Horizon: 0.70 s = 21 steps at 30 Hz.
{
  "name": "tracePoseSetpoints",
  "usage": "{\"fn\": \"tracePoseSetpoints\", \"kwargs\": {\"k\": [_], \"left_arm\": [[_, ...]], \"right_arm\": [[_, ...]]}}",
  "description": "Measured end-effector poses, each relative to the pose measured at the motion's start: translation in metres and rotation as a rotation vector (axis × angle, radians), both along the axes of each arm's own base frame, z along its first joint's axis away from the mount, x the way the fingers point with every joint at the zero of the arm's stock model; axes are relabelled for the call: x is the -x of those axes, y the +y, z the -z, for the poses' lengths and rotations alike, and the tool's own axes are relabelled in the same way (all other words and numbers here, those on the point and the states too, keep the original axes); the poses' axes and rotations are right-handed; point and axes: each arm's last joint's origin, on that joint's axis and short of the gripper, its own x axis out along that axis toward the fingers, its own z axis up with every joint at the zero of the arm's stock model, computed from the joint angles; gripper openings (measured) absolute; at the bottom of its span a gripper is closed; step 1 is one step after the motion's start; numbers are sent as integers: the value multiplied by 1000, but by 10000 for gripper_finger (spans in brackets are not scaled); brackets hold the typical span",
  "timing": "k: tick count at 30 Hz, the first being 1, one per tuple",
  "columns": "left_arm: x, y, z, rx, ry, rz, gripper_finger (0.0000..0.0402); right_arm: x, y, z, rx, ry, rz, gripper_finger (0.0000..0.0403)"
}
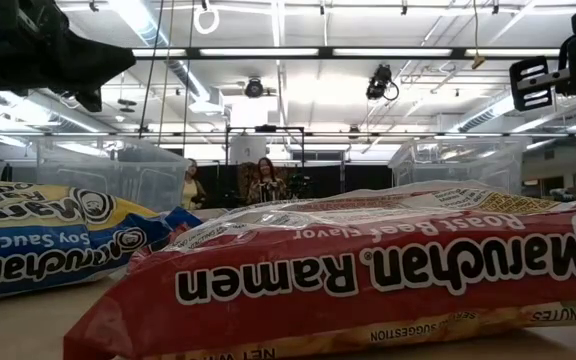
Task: Sort Maruchan noodles
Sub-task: Put the blue noodle pack into the top left transparent bin
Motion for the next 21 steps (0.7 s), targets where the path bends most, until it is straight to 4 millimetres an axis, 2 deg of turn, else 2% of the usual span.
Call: {"fn": "tracePoseSetpoints", "kwargs": {"k": [6,10,14,21], "left_arm": [[-6,-4,-9,85,151,122,9],[-19,-14,-13,96,254,205,7],[-36,-31,-15,69,327,305,5],[-58,-72,-9,-49,376,372,4]], "right_arm": [[0,0,0,0,0,-1,36],[0,0,0,0,0,0,36],[0,0,0,0,0,-1,36],[0,0,0,0,0,0,36]]}}
